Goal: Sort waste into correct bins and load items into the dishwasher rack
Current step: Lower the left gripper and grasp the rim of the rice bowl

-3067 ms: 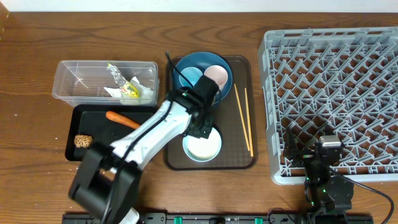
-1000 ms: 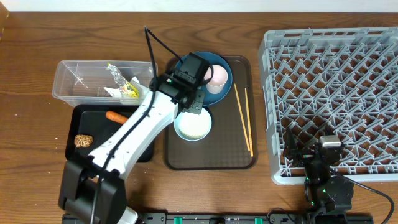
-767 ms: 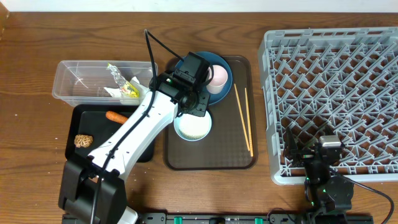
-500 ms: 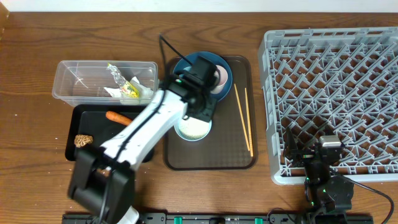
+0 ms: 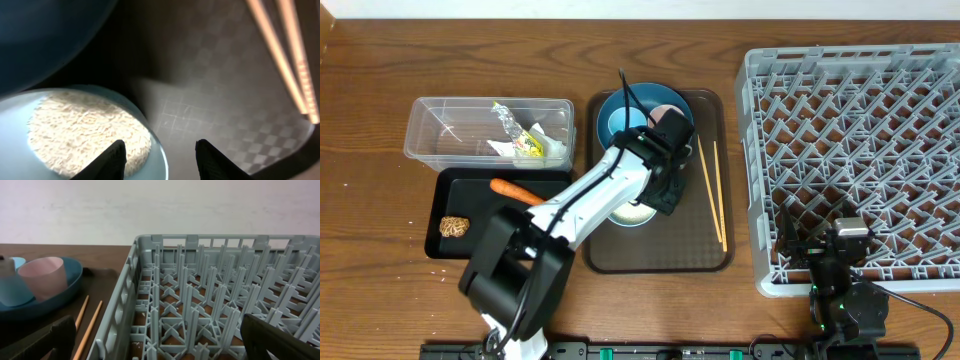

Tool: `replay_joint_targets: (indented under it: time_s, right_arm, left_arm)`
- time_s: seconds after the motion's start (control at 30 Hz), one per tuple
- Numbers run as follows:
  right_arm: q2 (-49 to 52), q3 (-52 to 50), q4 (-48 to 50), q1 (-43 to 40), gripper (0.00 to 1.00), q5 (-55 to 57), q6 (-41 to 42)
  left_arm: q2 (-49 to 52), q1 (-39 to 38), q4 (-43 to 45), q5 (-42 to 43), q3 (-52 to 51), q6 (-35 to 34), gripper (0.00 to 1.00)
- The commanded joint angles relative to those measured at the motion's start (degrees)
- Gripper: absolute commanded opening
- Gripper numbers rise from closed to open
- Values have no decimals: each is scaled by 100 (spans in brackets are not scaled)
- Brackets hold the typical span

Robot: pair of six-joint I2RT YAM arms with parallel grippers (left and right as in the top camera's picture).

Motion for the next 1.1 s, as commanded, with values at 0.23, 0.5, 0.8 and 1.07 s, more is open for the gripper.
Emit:
replay_joint_targets:
  time_s: [0.23, 0.5, 0.8, 1.07]
  right_arm:
    - [-24, -9, -22, -155, 99, -2, -68]
    - [-24, -9, -22, -155, 99, -2, -68]
    - [-24, -9, -22, -155, 99, -2, -68]
    - [-26, -9, -22, -155, 99, -2, -68]
  left_arm:
    - [286, 15, 7, 13, 50, 98, 46]
    - [321, 15, 74, 11, 33, 118, 45]
    - [326, 20, 96, -70, 17, 114, 34]
    - [365, 20, 118, -96, 9, 114, 34]
